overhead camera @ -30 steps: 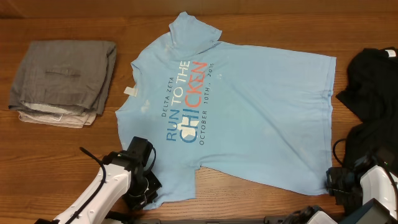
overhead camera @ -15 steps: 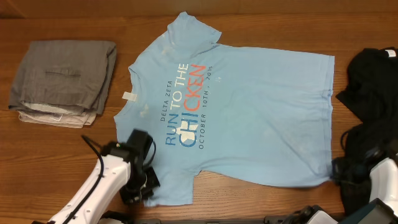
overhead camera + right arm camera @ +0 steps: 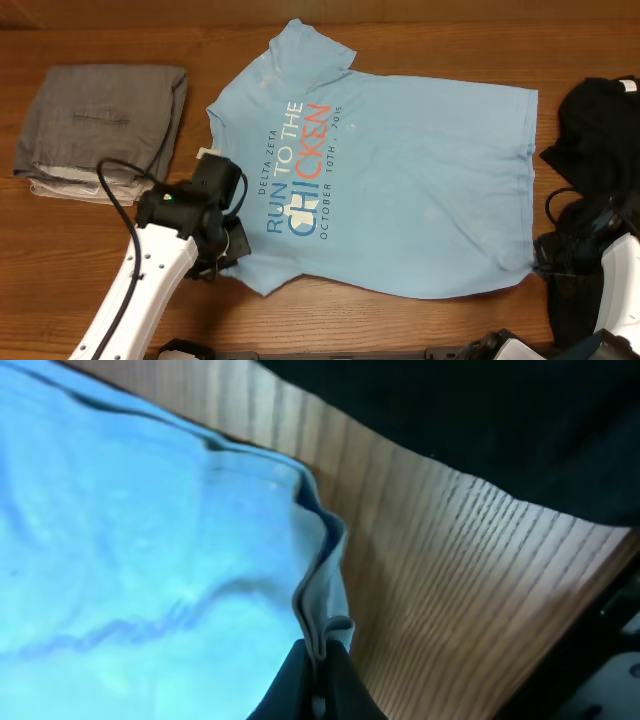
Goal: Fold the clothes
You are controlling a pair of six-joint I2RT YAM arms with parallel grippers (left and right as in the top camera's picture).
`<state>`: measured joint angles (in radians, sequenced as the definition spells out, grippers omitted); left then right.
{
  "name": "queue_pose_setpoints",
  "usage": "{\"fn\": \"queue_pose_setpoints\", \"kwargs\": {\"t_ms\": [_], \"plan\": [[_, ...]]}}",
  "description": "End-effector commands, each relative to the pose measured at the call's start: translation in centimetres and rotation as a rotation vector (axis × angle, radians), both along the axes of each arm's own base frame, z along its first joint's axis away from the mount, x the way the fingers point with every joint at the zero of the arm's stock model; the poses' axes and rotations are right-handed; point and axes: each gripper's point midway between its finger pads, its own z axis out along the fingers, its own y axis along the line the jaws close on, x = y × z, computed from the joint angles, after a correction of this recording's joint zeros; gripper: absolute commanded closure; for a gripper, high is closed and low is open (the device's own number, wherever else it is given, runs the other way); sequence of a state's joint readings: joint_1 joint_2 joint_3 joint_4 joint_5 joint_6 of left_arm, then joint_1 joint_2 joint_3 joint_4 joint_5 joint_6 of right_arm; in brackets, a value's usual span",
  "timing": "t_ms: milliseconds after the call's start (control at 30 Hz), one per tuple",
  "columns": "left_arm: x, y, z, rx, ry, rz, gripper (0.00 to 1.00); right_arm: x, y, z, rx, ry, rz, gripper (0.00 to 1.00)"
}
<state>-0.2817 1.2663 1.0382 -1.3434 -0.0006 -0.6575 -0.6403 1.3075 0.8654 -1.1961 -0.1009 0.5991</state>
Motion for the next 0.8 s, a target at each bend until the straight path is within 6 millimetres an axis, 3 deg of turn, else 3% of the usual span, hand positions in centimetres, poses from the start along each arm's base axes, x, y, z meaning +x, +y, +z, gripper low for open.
{"fn": "queue_pose_setpoints", "kwargs": {"t_ms": [0, 333, 767], "plan": [[2.3, 0.4, 2.7, 0.034, -0.103, -0.030, 0.96, 2.1, -0.7, 2.4, -0.040, -0.065, 0.036, 0.96], [6.4, 0.3, 6.3, 0.045, -0.295, -0.034, 0.96, 6.6, 0.1, 6.2, -0.105, -0.191, 0.116, 0.96], [11.9, -1.3, 8.7, 0.003, -0.533, -0.102, 0.96, 11.0, 0.1, 5.7, -0.090, -0.306, 0.134, 0.96]]}}
